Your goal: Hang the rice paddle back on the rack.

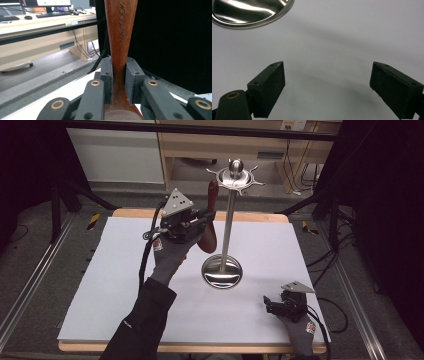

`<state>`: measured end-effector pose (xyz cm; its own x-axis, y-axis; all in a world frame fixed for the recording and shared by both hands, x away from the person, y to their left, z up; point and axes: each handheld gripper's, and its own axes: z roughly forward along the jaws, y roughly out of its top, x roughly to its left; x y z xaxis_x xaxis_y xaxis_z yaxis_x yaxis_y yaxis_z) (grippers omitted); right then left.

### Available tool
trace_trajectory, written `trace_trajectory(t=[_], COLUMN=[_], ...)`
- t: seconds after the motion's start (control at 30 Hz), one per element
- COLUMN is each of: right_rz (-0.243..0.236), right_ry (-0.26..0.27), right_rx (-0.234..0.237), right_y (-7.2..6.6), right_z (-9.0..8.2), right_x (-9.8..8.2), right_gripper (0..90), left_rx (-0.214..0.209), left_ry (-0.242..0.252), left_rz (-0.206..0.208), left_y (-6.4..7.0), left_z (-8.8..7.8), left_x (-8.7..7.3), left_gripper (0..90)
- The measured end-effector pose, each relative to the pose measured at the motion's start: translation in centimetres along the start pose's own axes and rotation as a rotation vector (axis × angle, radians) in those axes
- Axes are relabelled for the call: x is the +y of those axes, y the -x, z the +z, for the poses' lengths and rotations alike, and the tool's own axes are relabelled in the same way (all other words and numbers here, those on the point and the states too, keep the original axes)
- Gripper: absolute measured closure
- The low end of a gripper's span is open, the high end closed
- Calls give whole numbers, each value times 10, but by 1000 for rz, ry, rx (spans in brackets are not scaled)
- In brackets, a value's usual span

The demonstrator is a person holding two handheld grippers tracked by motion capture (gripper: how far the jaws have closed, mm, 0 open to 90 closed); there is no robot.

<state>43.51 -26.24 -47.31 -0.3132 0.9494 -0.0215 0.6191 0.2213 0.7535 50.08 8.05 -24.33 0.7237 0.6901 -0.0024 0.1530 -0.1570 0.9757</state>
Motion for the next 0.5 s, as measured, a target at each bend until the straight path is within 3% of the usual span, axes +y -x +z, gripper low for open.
trace_trajectory(t=[0.23, 0.5], right_rz=[-2, -12], right_ry=[-5, 4], right_rx=[0, -3], right_y=[0, 0], right_z=[0, 0], right_x=[0, 0], right_gripper=[131, 131], left_rx=[-4, -7], left_ry=[7, 7], left_rz=[-3, 8], left_y=[-1, -1], left_z=[4, -6], left_x=[-3, -12], left_gripper=[747, 591])
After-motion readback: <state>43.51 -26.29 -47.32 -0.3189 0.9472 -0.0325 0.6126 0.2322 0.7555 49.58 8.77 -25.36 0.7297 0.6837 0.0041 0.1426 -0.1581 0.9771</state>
